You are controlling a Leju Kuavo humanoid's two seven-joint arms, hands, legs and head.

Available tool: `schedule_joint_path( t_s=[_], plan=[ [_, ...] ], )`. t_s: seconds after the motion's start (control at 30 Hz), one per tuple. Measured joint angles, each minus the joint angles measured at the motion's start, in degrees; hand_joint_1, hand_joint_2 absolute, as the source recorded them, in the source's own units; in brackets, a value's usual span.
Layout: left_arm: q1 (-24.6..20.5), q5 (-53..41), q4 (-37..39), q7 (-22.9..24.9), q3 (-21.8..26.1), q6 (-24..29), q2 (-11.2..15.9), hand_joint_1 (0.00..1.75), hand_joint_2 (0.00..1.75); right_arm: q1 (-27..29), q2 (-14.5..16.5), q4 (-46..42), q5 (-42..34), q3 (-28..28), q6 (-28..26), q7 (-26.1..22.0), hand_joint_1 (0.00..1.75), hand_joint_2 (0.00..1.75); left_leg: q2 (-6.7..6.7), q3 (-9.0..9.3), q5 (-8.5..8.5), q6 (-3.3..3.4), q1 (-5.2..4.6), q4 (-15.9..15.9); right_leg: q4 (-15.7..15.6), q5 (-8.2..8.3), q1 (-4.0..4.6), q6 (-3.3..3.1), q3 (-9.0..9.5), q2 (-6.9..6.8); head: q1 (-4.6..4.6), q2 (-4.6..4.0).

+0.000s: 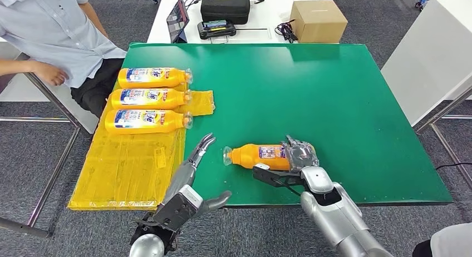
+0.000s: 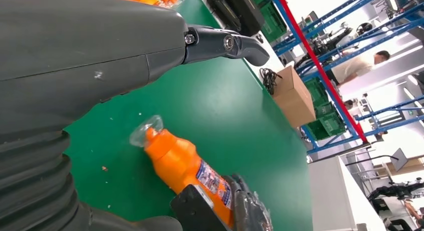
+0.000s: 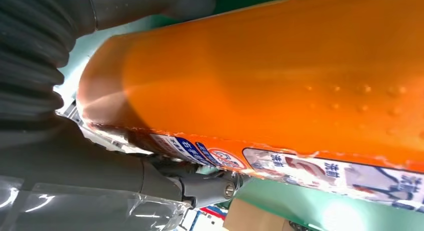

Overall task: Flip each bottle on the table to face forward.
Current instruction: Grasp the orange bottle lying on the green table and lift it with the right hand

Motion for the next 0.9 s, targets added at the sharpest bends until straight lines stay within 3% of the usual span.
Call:
schedule_joint_path(
  t_s=[0.2, 0.4, 0.53, 0.63, 0.73, 0.9],
  plan=[
    [-0.58, 1.56, 0.51, -1.49, -0.18, -0.84, 0.48, 0.0, 1.75, -0.79, -2.8, 0.29, -11.19, -0.25, 3.17, -7.41, 1.75, 1.75, 0.0, 0.07, 0.0, 0.01, 0.0, 0.01, -0.01, 0.0, 0.0, 0.0, 0.05, -0.01, 0.0, 0.0],
    [-1.62, 2.85, 1.88, -2.61, -0.73, -0.39, 1.09, 0.0, 1.75, -0.98, -5.69, 0.66, -19.25, -0.52, 3.87, -11.27, 1.75, 1.75, -0.02, 0.23, -0.01, 0.01, 0.0, 0.01, -0.04, -0.01, 0.0, 0.0, 0.2, -0.03, 0.0, 0.0],
    [-2.36, 4.81, 2.78, -4.61, -1.25, 1.41, 1.27, 0.0, 1.75, -0.13, -6.54, 0.46, -29.36, -2.59, 4.61, -16.92, 1.75, 1.75, 0.0, 0.37, -0.02, 0.02, 0.0, 0.01, -0.04, -0.01, 0.0, 0.0, 0.35, -0.02, 0.01, 0.0],
    [-2.51, 9.99, 3.33, -7.01, -1.08, 4.6, 0.94, 0.0, 1.75, 2.05, -6.29, -0.96, -38.6, -5.23, 5.39, -21.19, 1.75, 1.75, 0.01, 0.4, -0.04, 0.02, 0.0, 0.0, -0.04, 0.0, 0.01, 0.0, 0.4, -0.02, 0.0, 0.0],
    [-2.15, 20.13, 3.99, -6.78, -0.14, 6.75, -0.43, 0.0, 1.75, 5.47, -4.62, -4.44, -44.93, -7.64, 4.97, -22.45, 1.75, 1.75, 0.01, 0.37, -0.06, 0.01, 0.01, -0.01, -0.04, -0.01, 0.02, 0.0, 0.36, -0.02, -0.01, 0.0],
    [-2.0, 28.76, 6.45, -7.67, 0.47, 9.2, -1.02, 0.0, 1.75, 9.11, -1.77, -9.42, -47.85, -9.45, 4.26, -21.63, 1.75, 1.75, -0.01, 0.23, -0.02, 0.0, 0.04, -0.02, -0.02, -0.01, 0.05, -0.01, 0.23, -0.03, -0.03, 0.0]
  ],
)
